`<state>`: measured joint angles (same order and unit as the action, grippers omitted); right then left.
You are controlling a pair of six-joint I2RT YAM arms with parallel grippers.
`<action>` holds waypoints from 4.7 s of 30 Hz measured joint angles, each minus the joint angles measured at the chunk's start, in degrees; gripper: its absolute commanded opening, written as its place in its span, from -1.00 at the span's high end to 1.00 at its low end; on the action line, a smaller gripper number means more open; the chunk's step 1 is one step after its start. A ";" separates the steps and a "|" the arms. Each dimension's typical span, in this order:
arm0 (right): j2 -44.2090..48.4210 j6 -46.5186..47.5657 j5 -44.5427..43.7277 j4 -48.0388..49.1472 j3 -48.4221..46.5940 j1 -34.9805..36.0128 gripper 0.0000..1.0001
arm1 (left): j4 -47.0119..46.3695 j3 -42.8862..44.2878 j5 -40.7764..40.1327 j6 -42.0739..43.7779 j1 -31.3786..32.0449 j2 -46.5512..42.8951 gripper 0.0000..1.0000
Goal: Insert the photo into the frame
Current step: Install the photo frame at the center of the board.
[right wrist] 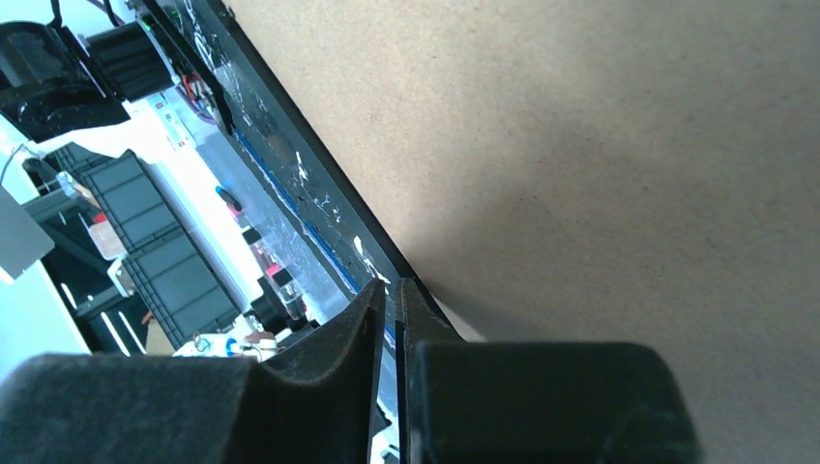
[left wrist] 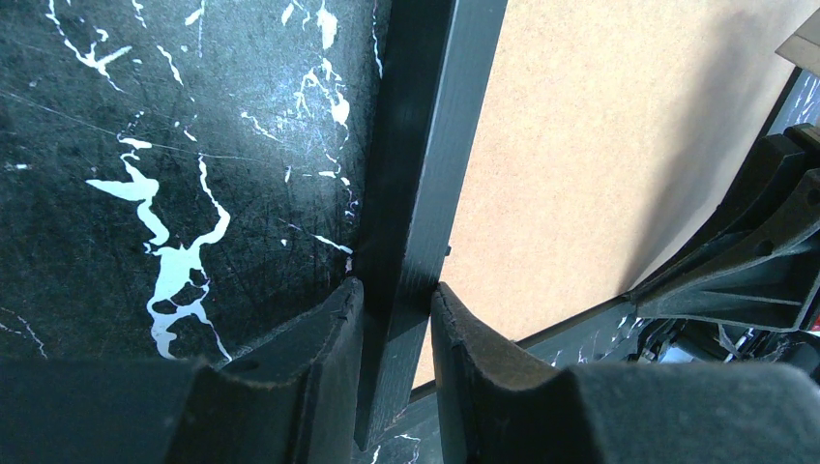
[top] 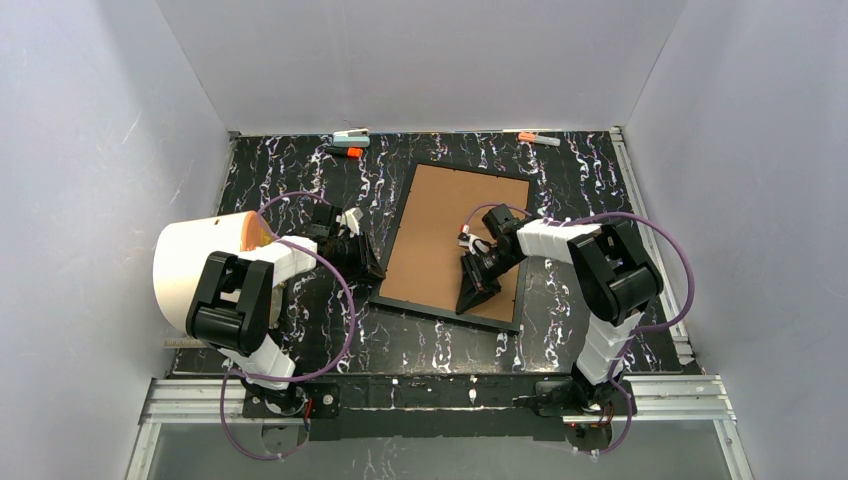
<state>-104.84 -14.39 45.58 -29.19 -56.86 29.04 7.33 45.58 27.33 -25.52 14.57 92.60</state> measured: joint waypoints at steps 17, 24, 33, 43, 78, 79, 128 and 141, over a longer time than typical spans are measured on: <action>3.91 -8.02 -7.10 4.46 3.52 0.00 0.64 | 0.02 0.00 -0.02 0.00 0.00 0.00 0.55; 7.10 -9.25 -10.38 7.63 5.49 0.02 0.54 | 0.04 0.02 -0.04 0.00 0.00 0.00 0.54; 9.60 -5.88 -12.26 13.22 6.08 -0.87 0.45 | 0.37 0.22 -0.15 0.02 0.00 0.00 0.53; 6.47 -2.73 -1.49 13.92 6.14 -0.79 0.60 | 0.37 0.22 -0.15 0.07 0.00 0.00 0.53; 3.32 -0.22 3.02 12.44 6.78 -0.13 0.85 | 0.63 0.66 0.22 0.22 0.00 0.52 0.53; 3.34 -0.22 2.95 12.41 6.78 -0.13 0.85 | 0.63 0.66 0.24 0.20 0.00 0.52 0.53; 13.57 1.57 -17.51 11.85 8.24 -0.90 0.70 | 0.50 2.64 0.98 -0.07 1.09 2.58 0.54; 18.05 -6.73 -33.16 9.29 -0.90 -3.15 0.01 | 2.10 3.28 -0.13 0.11 0.48 2.56 0.08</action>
<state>-86.78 -21.12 12.43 -19.90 -57.76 25.89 9.43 48.86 27.20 -25.41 15.05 95.15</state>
